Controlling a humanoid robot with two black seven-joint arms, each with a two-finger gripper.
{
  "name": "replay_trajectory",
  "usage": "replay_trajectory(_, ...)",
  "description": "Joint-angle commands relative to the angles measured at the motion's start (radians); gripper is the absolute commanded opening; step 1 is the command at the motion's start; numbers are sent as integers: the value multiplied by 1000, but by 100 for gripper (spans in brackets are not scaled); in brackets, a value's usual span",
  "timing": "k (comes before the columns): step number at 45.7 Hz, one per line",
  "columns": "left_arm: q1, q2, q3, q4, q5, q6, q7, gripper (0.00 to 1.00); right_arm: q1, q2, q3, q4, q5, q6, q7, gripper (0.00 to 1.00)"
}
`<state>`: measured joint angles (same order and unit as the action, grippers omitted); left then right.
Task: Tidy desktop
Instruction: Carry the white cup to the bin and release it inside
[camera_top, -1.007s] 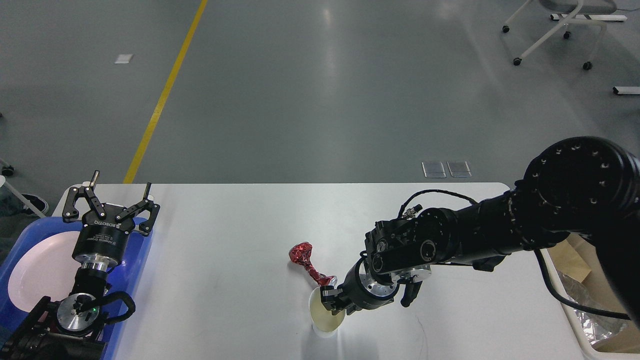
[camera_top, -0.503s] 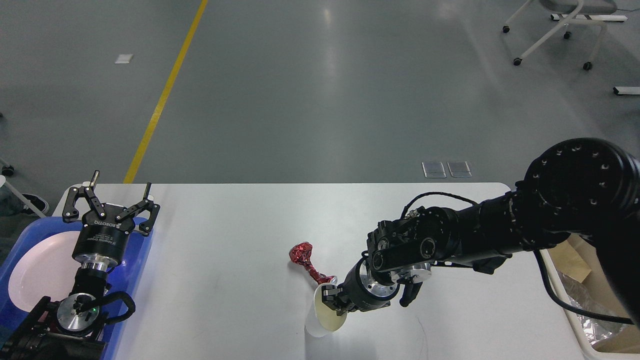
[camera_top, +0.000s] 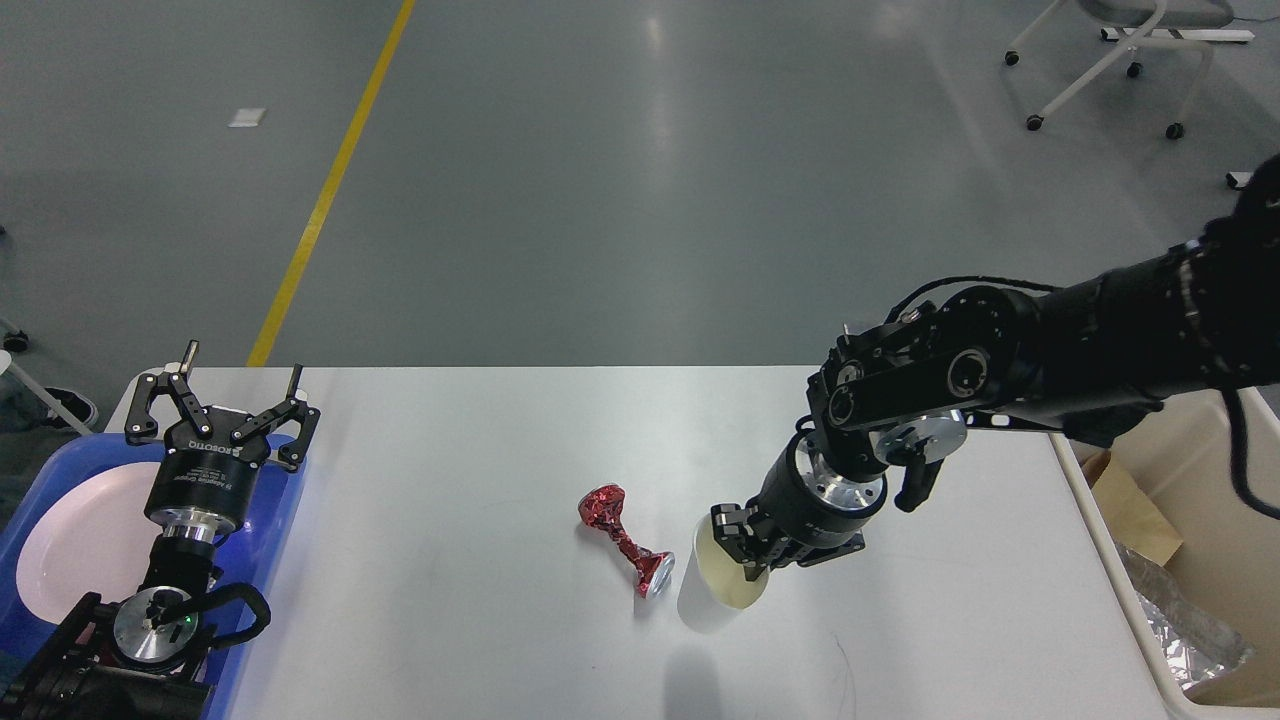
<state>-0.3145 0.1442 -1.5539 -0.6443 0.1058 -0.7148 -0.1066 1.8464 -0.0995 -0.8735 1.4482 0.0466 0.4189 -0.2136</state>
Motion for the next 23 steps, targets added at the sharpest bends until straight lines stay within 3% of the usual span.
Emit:
replay_trajectory(1,0,0,0,0,0,0,-1,96,152,-65,-61,64,1,87,-1,0)
replay_trajectory(12,0,0,0,0,0,0,-1,96,448,-170,-153,185,-2,248,-1,0)
replay_trajectory(23,0,0,0,0,0,0,-1,96,473,-175,-217,187,-1,233,-3,0)
